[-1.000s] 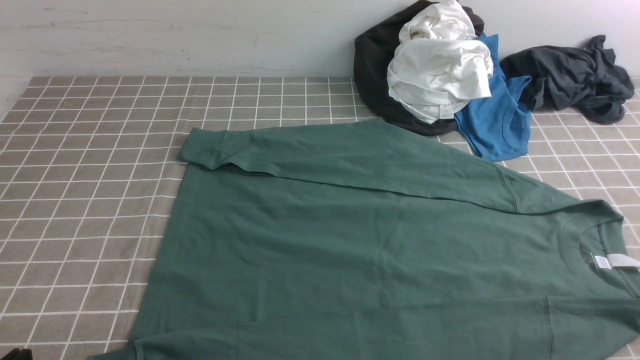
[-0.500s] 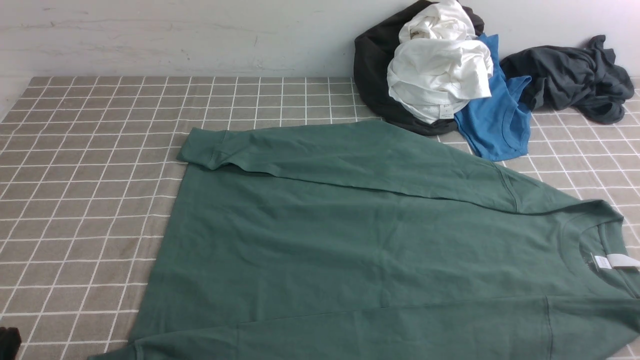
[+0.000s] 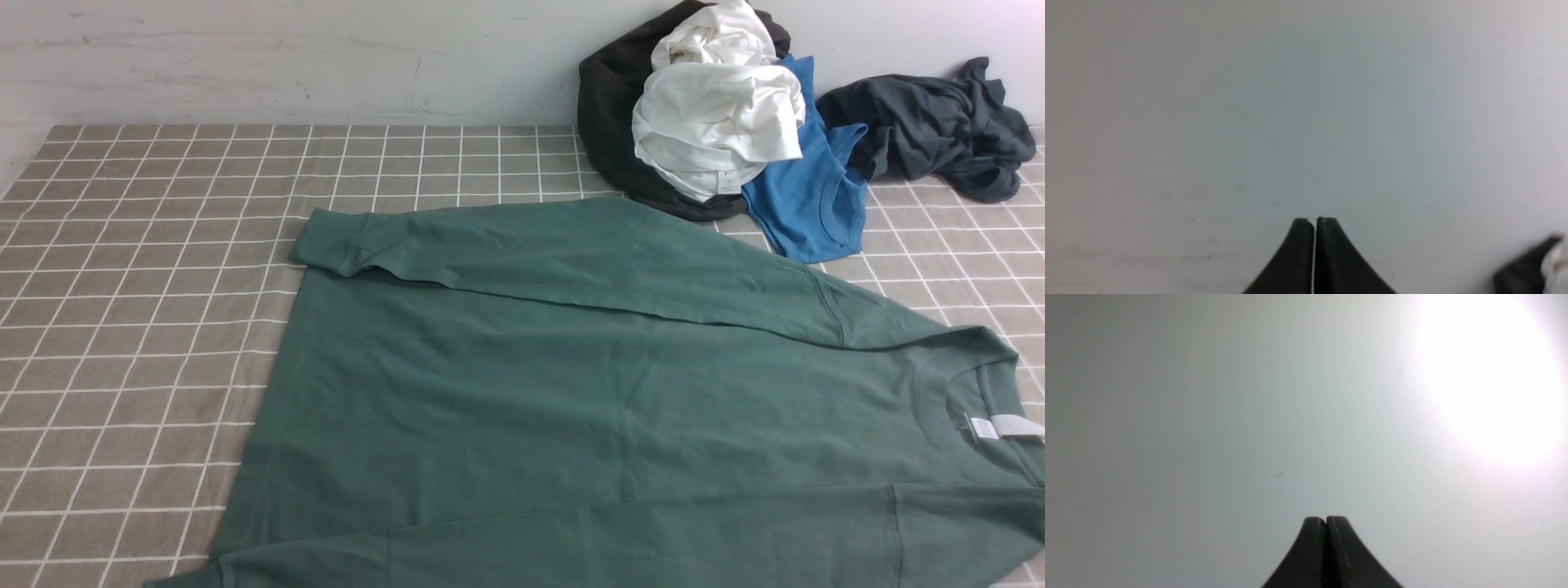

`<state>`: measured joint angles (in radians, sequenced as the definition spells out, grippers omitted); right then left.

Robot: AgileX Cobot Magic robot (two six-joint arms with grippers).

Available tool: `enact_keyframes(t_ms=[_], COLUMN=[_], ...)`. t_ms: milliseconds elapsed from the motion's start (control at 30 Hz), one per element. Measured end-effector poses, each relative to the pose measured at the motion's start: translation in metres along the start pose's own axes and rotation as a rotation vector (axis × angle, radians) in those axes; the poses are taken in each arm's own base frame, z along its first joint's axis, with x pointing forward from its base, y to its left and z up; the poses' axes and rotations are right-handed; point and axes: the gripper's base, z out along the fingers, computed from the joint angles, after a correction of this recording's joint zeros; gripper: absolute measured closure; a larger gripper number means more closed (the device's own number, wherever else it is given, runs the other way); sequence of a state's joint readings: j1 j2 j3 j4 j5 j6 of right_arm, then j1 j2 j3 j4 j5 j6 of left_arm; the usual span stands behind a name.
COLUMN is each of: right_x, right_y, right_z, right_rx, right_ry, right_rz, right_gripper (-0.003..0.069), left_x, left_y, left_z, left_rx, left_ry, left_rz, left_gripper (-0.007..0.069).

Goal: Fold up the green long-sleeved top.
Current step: Use the left arm to clamp the cuff closest to it

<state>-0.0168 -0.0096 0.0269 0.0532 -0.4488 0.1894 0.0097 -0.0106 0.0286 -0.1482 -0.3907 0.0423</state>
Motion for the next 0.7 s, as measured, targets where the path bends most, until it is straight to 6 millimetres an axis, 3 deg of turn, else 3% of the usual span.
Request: enact_keyframes(t_ms=[167, 200, 233, 267, 300, 367, 400, 433, 467, 500, 533, 600, 667, 700], right_x=[-0.009, -0.017, -0.018, -0.033, -0.039, -0.062, -0.063, -0.066, -0.065, -0.056, -0.052, -0.019, 0.007, 0.013], right_y=[-0.001, 0.001, 0.001, 0.006, 0.007, 0.015, 0.015, 0.017, 0.017, 0.016, 0.015, 0.008, 0.002, 0.002], right_z=[0.0, 0.007, 0.009, 0.023, 0.026, 0.057, 0.06, 0.082, 0.084, 0.101, 0.105, 0.121, 0.123, 0.122], right_rx=[0.009, 0.014, 0.016, 0.016, 0.014, 0.02, 0.021, 0.032, 0.034, 0.048, 0.052, 0.094, 0.122, 0.123], right_ry=[-0.09, -0.078, -0.064, -0.035, -0.03, 0.102, 0.116, 0.255, 0.272, 0.423, 0.457, 0.792, 1.03, 1.08], right_rz=[0.049, 0.05, 0.049, 0.034, 0.026, -0.034, -0.038, -0.083, -0.089, -0.132, -0.136, -0.17, -0.164, -0.167], right_gripper=[0.0671, 0.0671, 0.0671, 0.0671, 0.0671, 0.0671, 0.0671, 0.0671, 0.0671, 0.0671, 0.0671, 0.0671, 0.0671, 0.0671], left_x=[-0.038, -0.06, -0.067, -0.084, -0.088, -0.097, -0.096, -0.086, -0.085, -0.066, -0.064, -0.028, -0.002, 0.0], left_y=[-0.005, -0.009, -0.01, -0.014, -0.015, -0.019, -0.02, -0.021, -0.021, -0.022, -0.022, -0.024, -0.025, -0.025], left_z=[0.009, 0.02, 0.023, 0.038, 0.042, 0.069, 0.071, 0.093, 0.093, 0.107, 0.108, 0.113, 0.115, 0.115], left_rx=[0.018, 0.029, 0.031, 0.039, 0.04, 0.053, 0.055, 0.069, 0.07, 0.083, 0.085, 0.105, 0.114, 0.114], left_ry=[-0.064, -0.011, -0.01, 0.085, 0.095, 0.268, 0.298, 0.481, 0.496, 0.693, 0.718, 1.042, 1.246, 1.266], left_rz=[-0.079, -0.052, -0.043, 0.006, 0.018, 0.088, 0.093, 0.128, 0.127, 0.125, 0.124, 0.067, 0.025, 0.021], left_gripper=[0.0631, 0.0631, 0.0631, 0.0631, 0.0631, 0.0631, 0.0631, 0.0631, 0.0631, 0.0631, 0.0631, 0.0631, 0.0629, 0.0627])
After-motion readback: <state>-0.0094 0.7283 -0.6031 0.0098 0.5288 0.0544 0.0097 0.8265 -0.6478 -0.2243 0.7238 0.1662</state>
